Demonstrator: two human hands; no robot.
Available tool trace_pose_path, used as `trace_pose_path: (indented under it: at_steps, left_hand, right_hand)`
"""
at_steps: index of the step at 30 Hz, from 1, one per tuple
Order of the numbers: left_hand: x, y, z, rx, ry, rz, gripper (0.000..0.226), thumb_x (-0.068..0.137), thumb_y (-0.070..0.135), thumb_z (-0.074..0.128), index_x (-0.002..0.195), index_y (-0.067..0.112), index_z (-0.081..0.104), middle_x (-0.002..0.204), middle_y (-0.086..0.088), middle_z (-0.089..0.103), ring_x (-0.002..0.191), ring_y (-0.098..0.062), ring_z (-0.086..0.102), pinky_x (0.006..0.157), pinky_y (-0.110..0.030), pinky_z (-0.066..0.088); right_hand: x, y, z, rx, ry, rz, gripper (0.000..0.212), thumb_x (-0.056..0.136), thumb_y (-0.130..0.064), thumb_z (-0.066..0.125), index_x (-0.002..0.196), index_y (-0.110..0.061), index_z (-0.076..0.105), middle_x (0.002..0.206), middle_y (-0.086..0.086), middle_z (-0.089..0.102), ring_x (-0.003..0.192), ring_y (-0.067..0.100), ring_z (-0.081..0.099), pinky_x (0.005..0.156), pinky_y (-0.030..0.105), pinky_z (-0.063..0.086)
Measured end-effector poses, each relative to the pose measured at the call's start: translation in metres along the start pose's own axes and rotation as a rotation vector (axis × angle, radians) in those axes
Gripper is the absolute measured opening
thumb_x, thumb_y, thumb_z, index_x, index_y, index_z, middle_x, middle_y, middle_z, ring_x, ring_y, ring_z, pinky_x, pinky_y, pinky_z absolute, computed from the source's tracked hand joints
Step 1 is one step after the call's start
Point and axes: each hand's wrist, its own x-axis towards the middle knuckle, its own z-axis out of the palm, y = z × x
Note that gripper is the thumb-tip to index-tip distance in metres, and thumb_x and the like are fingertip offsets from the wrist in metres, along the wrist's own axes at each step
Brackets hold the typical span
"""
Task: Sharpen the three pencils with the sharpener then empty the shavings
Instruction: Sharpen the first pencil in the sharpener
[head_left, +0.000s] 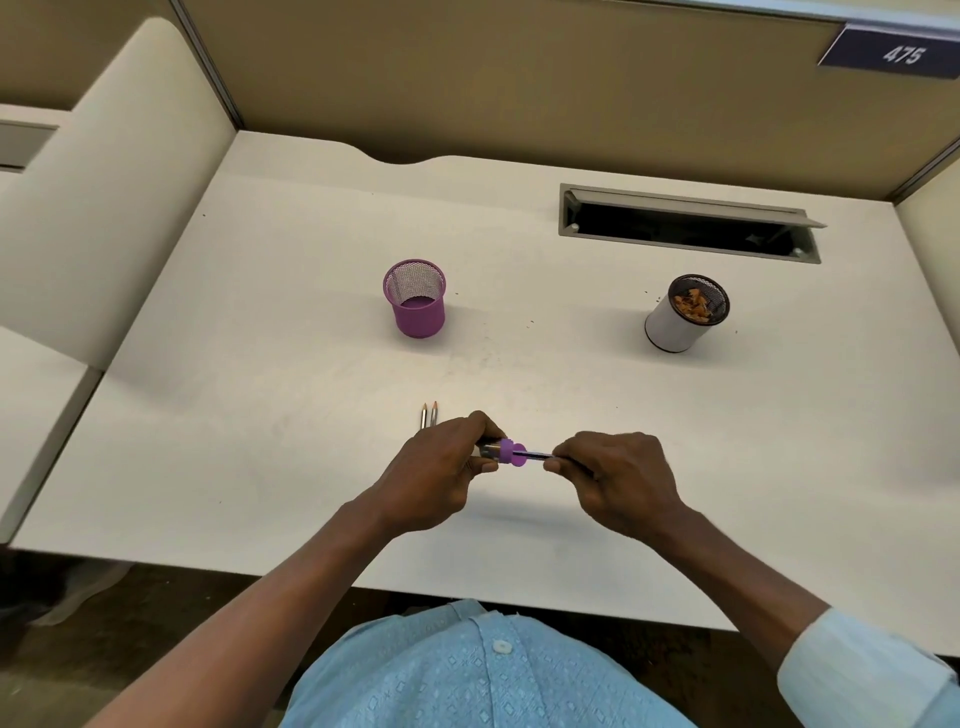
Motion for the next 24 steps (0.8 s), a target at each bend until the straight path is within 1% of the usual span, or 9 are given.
trace_pose_path:
  at_steps: [3,6,9,11,15,17,19,22,24]
  left_hand:
    - [-0.002,-0.003,0.002,0.031,-0.037,0.014,0.036,0.099,0.000,0.064,0.121,0.028,0.058,0.110,0.015,0.072,0.096,0.001,0.069,0.080,-0.025,0.056]
    - [-0.003,-0.003,0.006,0.042,-0.027,0.008,0.037,0.098,-0.001,0.065,0.123,0.025,0.059,0.112,0.012,0.071,0.089,0.007,0.063,0.079,-0.021,0.053]
    - [-0.001,-0.004,0.004,0.052,-0.025,0.002,0.035,0.099,0.001,0.067,0.122,0.027,0.059,0.110,0.014,0.070,0.086,0.018,0.060,0.076,-0.017,0.048]
    - [0.001,-0.005,0.002,0.039,-0.034,-0.021,0.033,0.101,0.004,0.066,0.122,0.028,0.059,0.108,0.018,0.069,0.086,0.020,0.060,0.075,-0.021,0.049]
    - [0.001,-0.001,0.001,0.017,-0.023,-0.027,0.026,0.103,0.007,0.064,0.123,0.022,0.060,0.095,0.025,0.062,0.086,0.020,0.059,0.072,-0.025,0.048]
    - [0.002,0.000,0.001,0.011,-0.012,-0.029,0.025,0.103,0.006,0.064,0.122,0.021,0.060,0.093,0.025,0.062,0.086,0.020,0.059,0.071,-0.022,0.045]
    - [0.001,-0.001,0.001,0.038,-0.017,-0.016,0.028,0.101,0.005,0.065,0.121,0.025,0.060,0.100,0.021,0.066,0.085,0.016,0.060,0.074,-0.023,0.049]
    - [-0.004,-0.001,0.005,0.055,-0.060,0.028,0.035,0.099,0.003,0.066,0.121,0.030,0.057,0.110,0.014,0.072,0.090,0.007,0.065,0.078,-0.026,0.055]
    - [-0.007,0.001,0.009,0.061,-0.056,0.046,0.036,0.099,0.004,0.067,0.122,0.029,0.057,0.112,0.011,0.072,0.096,-0.004,0.068,0.080,-0.032,0.058]
  right_hand:
    - [0.018,-0.003,-0.015,0.613,-0.485,0.517,0.032,0.101,-0.029,0.067,0.078,-0.015,0.082,0.050,-0.008,0.050,0.049,0.017,0.036,0.051,0.027,0.030]
    - [0.021,-0.002,-0.023,0.711,-0.643,0.562,0.023,0.099,-0.029,0.073,0.089,-0.013,0.084,0.057,0.004,0.055,0.049,0.014,0.038,0.048,0.023,0.030]
    - [0.016,-0.004,-0.015,0.465,-0.492,0.391,0.024,0.078,-0.039,0.091,0.091,-0.023,0.079,0.063,-0.006,0.065,0.052,0.004,0.054,0.054,0.022,0.043]
    - [0.011,0.002,-0.008,0.410,-0.318,0.333,0.025,0.074,-0.034,0.095,0.084,-0.021,0.075,0.064,-0.005,0.067,0.053,0.008,0.057,0.054,0.027,0.048]
    - [0.001,0.006,0.006,0.126,0.022,0.014,0.016,0.088,-0.039,0.077,0.083,-0.024,0.078,0.063,-0.009,0.067,0.050,0.016,0.056,0.048,0.032,0.048]
    - [-0.002,0.005,0.008,0.000,0.081,-0.048,0.023,0.094,-0.043,0.066,0.083,-0.026,0.077,0.063,-0.009,0.065,0.050,0.016,0.053,0.046,0.030,0.044]
    - [0.002,0.000,0.004,0.123,-0.065,0.081,0.029,0.096,-0.043,0.064,0.080,-0.024,0.079,0.056,-0.007,0.060,0.048,0.016,0.047,0.050,0.029,0.041]
    - [0.017,0.000,-0.018,0.694,-0.568,0.510,0.031,0.101,-0.026,0.068,0.079,-0.010,0.081,0.052,-0.001,0.050,0.048,0.015,0.035,0.050,0.025,0.030]
    - [0.018,0.003,-0.025,0.801,-0.706,0.605,0.030,0.101,-0.024,0.068,0.083,-0.005,0.082,0.056,0.006,0.050,0.050,0.017,0.032,0.047,0.024,0.026]
